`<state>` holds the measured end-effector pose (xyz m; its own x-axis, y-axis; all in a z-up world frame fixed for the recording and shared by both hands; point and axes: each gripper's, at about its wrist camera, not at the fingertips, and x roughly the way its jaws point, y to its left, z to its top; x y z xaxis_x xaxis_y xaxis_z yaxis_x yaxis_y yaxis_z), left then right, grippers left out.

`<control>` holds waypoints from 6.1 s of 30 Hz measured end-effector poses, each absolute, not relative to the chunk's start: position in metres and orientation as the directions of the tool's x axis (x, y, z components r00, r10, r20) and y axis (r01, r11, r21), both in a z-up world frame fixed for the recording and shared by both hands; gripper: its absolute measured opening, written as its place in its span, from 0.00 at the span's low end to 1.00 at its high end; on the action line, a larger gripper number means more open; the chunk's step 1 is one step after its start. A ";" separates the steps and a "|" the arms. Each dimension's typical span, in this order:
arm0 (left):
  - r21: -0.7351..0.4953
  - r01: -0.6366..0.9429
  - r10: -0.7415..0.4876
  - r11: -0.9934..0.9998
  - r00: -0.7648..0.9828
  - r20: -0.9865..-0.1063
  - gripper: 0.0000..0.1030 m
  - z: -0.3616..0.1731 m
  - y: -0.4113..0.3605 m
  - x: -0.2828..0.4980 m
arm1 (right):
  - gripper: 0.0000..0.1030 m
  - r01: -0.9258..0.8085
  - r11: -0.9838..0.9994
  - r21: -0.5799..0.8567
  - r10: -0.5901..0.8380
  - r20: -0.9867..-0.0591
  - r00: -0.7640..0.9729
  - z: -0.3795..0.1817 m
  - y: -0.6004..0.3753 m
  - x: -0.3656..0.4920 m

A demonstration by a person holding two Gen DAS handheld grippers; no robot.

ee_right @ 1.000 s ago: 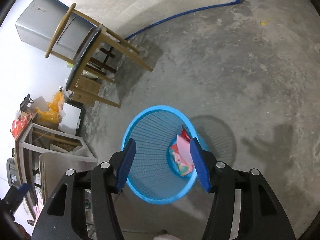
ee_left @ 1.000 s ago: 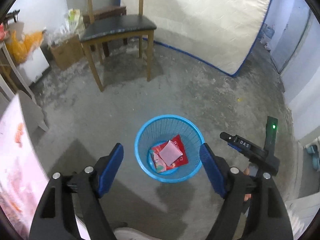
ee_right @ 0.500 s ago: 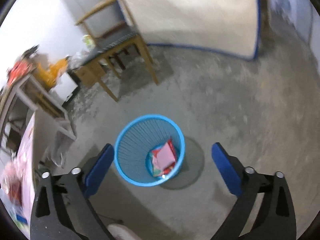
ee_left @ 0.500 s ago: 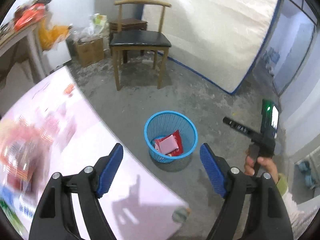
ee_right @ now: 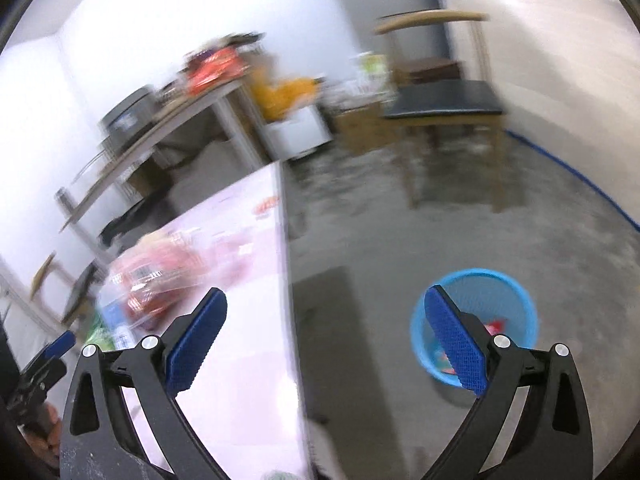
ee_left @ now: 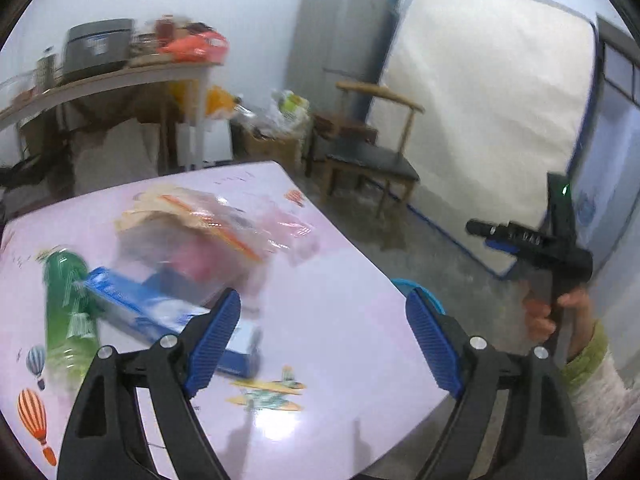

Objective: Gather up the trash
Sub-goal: 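Move both tools back toward the clear plastic bags on the table, then grasp a clear bag with the left tool while the right tool grasps another clear bag, then lift the clear bags off the table with both tools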

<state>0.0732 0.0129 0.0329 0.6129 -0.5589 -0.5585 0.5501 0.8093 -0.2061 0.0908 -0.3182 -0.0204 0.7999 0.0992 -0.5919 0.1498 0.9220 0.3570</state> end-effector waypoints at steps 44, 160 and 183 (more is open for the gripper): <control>-0.606 0.253 -0.626 0.754 0.554 -0.548 0.01 0.003 0.066 0.226 | 0.81 -0.159 0.948 0.276 0.315 -0.733 0.604 -0.062 -0.199 0.274; -0.387 0.655 -0.755 0.650 0.497 -0.427 0.00 0.072 -0.091 0.086 | 0.26 0.285 0.901 0.327 0.015 -0.681 0.733 -0.001 -0.313 0.075; -0.408 0.646 -0.759 0.645 0.480 -0.441 0.00 0.072 -0.104 0.092 | 0.26 0.304 0.882 0.359 0.017 -0.671 0.741 -0.007 -0.332 0.071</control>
